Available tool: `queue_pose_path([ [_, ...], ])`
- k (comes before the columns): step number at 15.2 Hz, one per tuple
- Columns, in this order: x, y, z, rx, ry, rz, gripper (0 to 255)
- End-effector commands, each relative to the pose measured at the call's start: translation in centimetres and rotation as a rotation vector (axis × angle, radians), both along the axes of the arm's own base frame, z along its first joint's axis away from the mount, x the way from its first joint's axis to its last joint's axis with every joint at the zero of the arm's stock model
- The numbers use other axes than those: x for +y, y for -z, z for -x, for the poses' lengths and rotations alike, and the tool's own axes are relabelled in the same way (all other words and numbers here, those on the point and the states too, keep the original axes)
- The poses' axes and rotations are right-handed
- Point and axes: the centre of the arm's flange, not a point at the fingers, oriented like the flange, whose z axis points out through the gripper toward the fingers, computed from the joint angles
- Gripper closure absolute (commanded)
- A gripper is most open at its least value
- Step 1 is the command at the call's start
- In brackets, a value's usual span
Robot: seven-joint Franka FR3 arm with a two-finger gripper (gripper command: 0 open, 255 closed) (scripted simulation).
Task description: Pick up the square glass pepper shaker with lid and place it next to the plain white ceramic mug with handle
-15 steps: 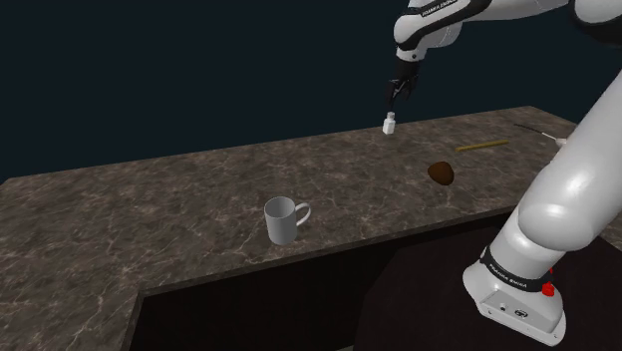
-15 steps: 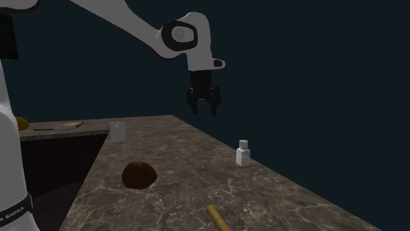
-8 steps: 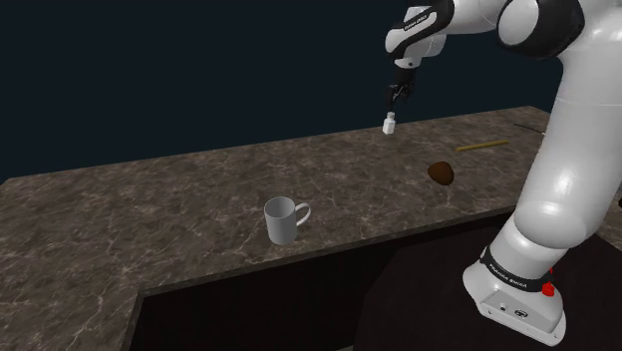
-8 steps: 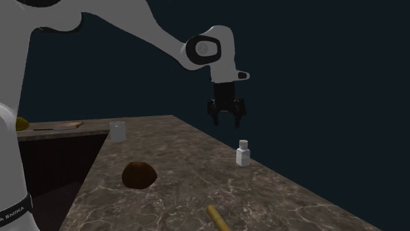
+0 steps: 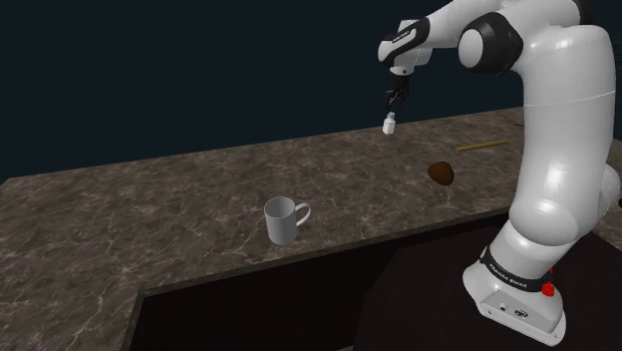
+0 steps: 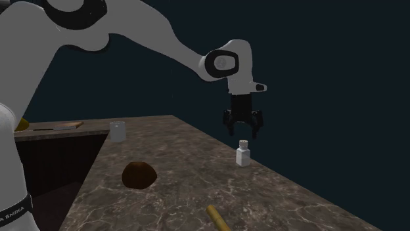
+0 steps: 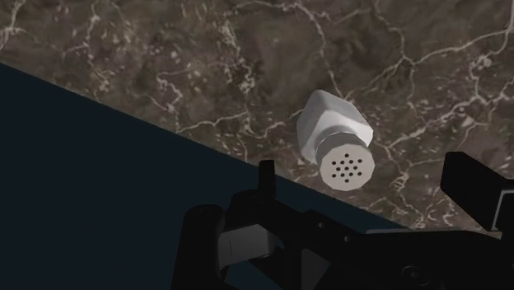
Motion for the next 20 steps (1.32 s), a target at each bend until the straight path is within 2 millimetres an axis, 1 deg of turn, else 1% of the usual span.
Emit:
queue_pose_path([
  [1, -0.2, 1.1, -0.1, 0.000, 0.000, 0.000, 0],
  [3, -0.2, 2.2, -0.1, 0.000, 0.000, 0.000, 0],
  [4, -0.3, 3.0, -0.2, 0.000, 0.000, 0.000, 0],
  [12, -0.3, 3.0, -0.2, 0.000, 0.000, 0.000, 0],
  [13, -0.3, 3.0, -0.2, 0.000, 0.000, 0.000, 255],
  [20, -0.3, 3.0, -0.2, 0.000, 0.000, 0.000, 255],
])
